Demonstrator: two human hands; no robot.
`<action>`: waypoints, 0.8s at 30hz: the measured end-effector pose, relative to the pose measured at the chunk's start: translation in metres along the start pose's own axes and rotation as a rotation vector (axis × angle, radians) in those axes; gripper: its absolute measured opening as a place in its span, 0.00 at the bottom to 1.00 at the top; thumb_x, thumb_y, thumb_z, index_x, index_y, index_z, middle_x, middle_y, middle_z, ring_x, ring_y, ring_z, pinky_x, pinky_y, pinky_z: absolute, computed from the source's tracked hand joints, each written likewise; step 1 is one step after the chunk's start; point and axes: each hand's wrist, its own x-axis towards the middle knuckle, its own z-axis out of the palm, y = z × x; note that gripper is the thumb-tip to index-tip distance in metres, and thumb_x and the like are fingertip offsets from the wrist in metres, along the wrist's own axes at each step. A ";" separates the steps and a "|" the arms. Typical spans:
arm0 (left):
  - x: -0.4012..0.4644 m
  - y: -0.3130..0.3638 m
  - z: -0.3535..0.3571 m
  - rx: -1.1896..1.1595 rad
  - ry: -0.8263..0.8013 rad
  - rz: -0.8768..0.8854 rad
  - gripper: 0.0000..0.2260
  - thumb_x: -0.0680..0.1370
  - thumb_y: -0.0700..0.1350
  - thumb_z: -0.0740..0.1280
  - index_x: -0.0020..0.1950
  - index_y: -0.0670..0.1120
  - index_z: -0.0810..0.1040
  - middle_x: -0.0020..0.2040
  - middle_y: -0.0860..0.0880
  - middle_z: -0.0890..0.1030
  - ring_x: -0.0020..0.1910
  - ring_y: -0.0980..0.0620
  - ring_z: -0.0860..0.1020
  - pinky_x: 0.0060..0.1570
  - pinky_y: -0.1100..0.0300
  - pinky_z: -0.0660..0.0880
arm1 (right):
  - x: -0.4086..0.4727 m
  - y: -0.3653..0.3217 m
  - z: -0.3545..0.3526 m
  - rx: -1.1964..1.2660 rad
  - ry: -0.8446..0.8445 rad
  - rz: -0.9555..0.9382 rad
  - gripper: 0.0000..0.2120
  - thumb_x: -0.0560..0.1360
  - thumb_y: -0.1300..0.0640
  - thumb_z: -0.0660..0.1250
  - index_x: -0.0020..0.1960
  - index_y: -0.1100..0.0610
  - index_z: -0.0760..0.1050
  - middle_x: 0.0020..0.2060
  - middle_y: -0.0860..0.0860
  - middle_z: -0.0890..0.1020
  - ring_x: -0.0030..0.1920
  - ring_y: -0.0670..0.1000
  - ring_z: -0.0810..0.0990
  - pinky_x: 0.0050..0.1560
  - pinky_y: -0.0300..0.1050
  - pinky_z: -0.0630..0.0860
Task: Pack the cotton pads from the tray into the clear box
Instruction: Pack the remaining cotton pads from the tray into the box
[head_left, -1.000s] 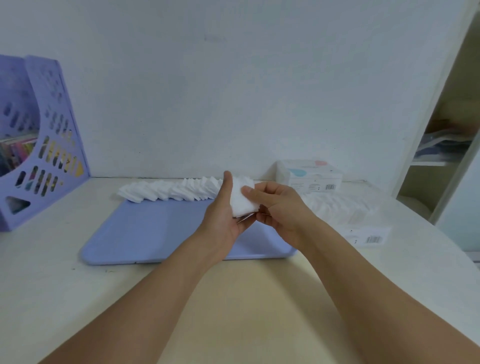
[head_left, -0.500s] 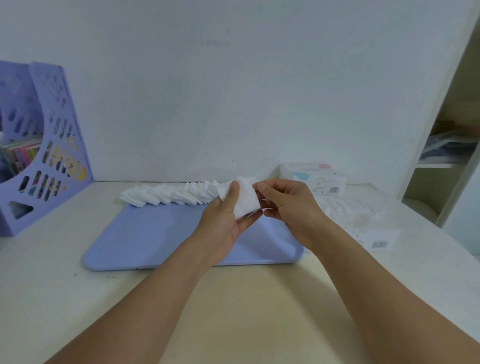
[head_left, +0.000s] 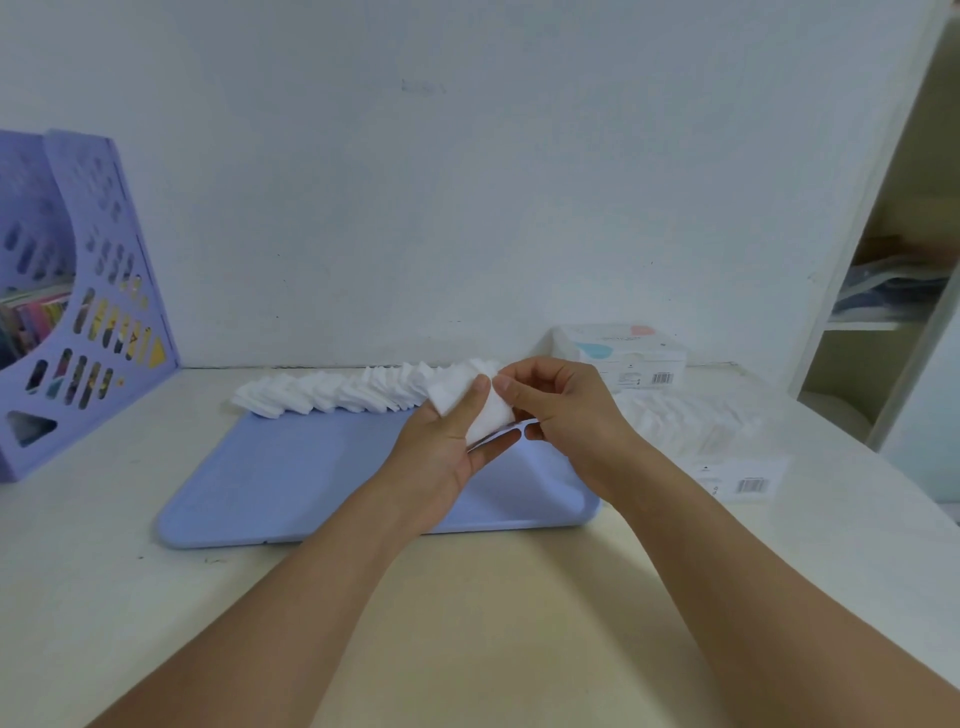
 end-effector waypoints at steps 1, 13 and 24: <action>0.000 0.001 -0.001 -0.014 -0.007 -0.003 0.19 0.81 0.48 0.65 0.69 0.40 0.75 0.64 0.40 0.82 0.63 0.43 0.81 0.59 0.52 0.80 | 0.000 0.000 0.000 -0.013 0.026 -0.012 0.02 0.77 0.58 0.74 0.47 0.57 0.83 0.33 0.47 0.81 0.34 0.43 0.79 0.33 0.33 0.74; 0.006 0.005 -0.006 -0.040 0.022 -0.106 0.29 0.70 0.68 0.63 0.62 0.50 0.80 0.56 0.49 0.86 0.48 0.54 0.85 0.45 0.59 0.79 | 0.001 0.001 -0.005 -0.026 -0.076 0.042 0.10 0.79 0.52 0.71 0.47 0.60 0.82 0.31 0.45 0.77 0.32 0.42 0.74 0.36 0.33 0.75; 0.004 0.001 -0.005 0.108 -0.037 -0.091 0.28 0.80 0.64 0.57 0.69 0.44 0.76 0.51 0.46 0.83 0.40 0.55 0.80 0.34 0.62 0.74 | -0.001 -0.006 -0.008 0.059 -0.196 0.125 0.10 0.77 0.64 0.70 0.58 0.61 0.81 0.43 0.55 0.83 0.41 0.49 0.82 0.40 0.38 0.80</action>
